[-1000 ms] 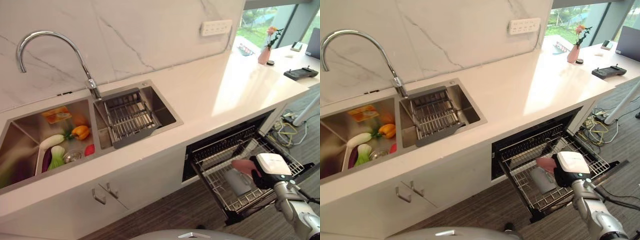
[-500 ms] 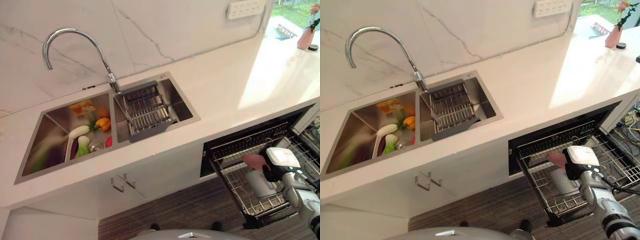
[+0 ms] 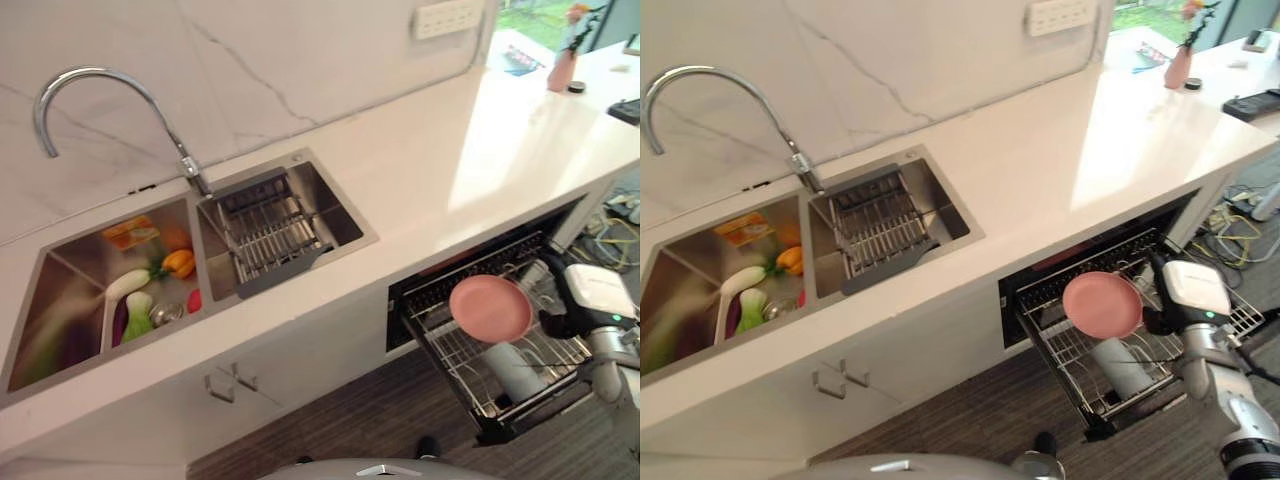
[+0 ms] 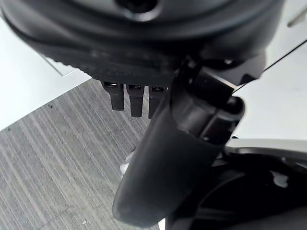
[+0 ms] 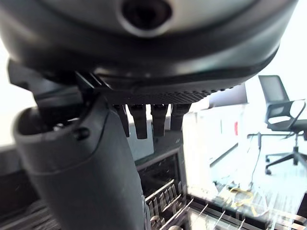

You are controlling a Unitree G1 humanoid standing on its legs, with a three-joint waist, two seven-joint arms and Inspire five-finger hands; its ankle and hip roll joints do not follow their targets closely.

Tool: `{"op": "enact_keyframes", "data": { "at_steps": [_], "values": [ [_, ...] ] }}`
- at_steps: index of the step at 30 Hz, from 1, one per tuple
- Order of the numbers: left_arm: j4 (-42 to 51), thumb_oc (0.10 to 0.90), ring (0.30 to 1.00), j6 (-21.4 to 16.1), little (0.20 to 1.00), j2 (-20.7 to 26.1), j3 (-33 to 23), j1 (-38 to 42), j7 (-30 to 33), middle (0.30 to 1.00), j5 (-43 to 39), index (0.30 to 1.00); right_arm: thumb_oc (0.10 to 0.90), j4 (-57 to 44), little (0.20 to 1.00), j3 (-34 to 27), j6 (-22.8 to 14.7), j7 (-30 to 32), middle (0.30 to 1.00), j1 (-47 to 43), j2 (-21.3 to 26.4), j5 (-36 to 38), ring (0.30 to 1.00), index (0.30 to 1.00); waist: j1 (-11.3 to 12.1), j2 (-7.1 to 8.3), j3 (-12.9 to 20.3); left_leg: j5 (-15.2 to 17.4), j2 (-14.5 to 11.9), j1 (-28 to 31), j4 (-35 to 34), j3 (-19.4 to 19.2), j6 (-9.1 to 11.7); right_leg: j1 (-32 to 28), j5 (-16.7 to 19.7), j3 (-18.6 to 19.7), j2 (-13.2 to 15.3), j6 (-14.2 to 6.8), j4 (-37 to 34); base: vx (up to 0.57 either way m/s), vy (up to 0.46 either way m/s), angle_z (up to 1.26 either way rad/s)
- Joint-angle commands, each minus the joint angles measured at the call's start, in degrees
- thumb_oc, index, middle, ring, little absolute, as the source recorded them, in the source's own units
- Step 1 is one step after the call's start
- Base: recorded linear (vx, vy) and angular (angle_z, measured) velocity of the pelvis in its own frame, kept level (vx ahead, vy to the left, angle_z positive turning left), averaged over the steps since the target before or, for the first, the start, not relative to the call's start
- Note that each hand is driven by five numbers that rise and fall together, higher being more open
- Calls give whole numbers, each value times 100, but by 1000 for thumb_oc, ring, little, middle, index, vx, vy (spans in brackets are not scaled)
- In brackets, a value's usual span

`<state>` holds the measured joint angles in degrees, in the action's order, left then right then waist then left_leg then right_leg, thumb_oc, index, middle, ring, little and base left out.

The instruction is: Place the dishes in the dishwasher.

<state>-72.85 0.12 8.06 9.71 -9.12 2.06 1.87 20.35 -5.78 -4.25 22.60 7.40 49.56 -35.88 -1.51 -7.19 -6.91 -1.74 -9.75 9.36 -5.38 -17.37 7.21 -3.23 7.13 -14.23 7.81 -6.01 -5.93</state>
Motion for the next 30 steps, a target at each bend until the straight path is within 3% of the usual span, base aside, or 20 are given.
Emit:
{"op": "enact_keyframes", "data": {
  "at_steps": [1,2,3,6,7,9,11,15,16,18,21,29,30],
  "values": [
    [-97,800,900,-225,900,178,-174,606,157,900,-67,900,800,167,900,-931,428,1115,900,-357,293,416,900,900,-179,526,265,251,-20,-83,184,-287,-216,-51,-401,391,253,-179,194,0,20,-65],
    [-73,800,900,-226,900,158,-193,630,186,900,-93,900,759,312,839,-1230,497,1242,839,-212,208,604,839,839,-226,533,277,268,-13,-50,174,-343,-228,-15,-395,457,251,-189,218,6,29,-68],
    [-36,800,900,-234,900,104,-185,669,202,900,-166,900,400,762,300,-1715,625,1490,300,56,-16,1027,300,300,-333,536,304,279,-6,1,129,-418,-236,28,-384,516,246,-208,231,12,24,-50],
    [2,800,900,-236,900,67,-163,675,206,900,-237,900,400,1107,300,-2065,679,1573,300,423,-332,1339,300,300,-385,547,324,289,0,16,107,-429,-248,45,-392,531,248,-217,250,11,10,-25],
    [23,800,900,-251,900,22,-94,702,187,900,-300,900,400,1605,300,-2031,658,1626,300,552,-653,1661,300,300,-439,544,313,284,-3,6,92,-404,-248,43,-392,512,256,-220,253,-2,1,-19],
    [23,800,900,-253,900,30,-95,700,186,900,-302,900,400,1630,300,-2016,641,1636,300,542,-651,1670,300,300,-445,551,315,283,-1,4,93,-399,-249,41,-393,507,259,-220,252,-3,-2,-13],
    [-30,800,900,-235,900,-13,-34,722,168,900,-289,900,400,2152,300,-1694,570,1495,300,642,-1111,1885,300,300,-452,552,298,272,11,-34,65,-312,-242,5,-406,417,272,-222,243,0,-3,-5],
    [-75,800,900,-199,900,50,2,696,196,900,-255,900,400,2593,300,-811,371,1118,300,291,-1507,2063,300,300,-331,523,257,208,38,-126,48,-113,-223,-98,-432,224,296,-200,209,-6,-7,3],
    [-74,800,900,-198,900,53,-6,700,196,900,-255,900,400,2605,300,-801,364,1119,300,277,-1506,2067,300,300,-341,529,264,181,43,-145,38,-109,-225,-82,-416,219,299,-194,204,-20,-28,33],
    [-33,800,900,-182,900,162,56,646,211,900,-273,900,400,3031,300,-38,337,844,300,-223,-1534,1981,300,300,-151,465,225,110,68,-259,38,124,-207,-196,-450,7,320,-167,165,-24,-26,47],
    [56,800,900,-180,900,311,150,649,192,900,-354,900,400,3149,300,509,306,600,300,-693,-1434,1855,300,300,66,355,179,8,127,-474,74,491,-186,-310,-516,-309,364,-132,149,-42,-9,75],
    [277,800,900,-167,900,546,620,596,49,900,-341,900,400,3171,300,848,259,392,300,-1628,-662,1806,300,300,632,15,163,-355,318,-1071,123,1477,21,-882,-744,-1720,481,-60,128,-27,-16,100],
    [290,800,900,-174,900,549,666,541,23,900,-311,900,400,3175,300,852,251,399,300,-1713,-574,1793,300,300,696,-6,186,-285,288,-1036,99,1551,96,-996,-881,-1758,434,-78,122,53,-58,123]
  ]
}}
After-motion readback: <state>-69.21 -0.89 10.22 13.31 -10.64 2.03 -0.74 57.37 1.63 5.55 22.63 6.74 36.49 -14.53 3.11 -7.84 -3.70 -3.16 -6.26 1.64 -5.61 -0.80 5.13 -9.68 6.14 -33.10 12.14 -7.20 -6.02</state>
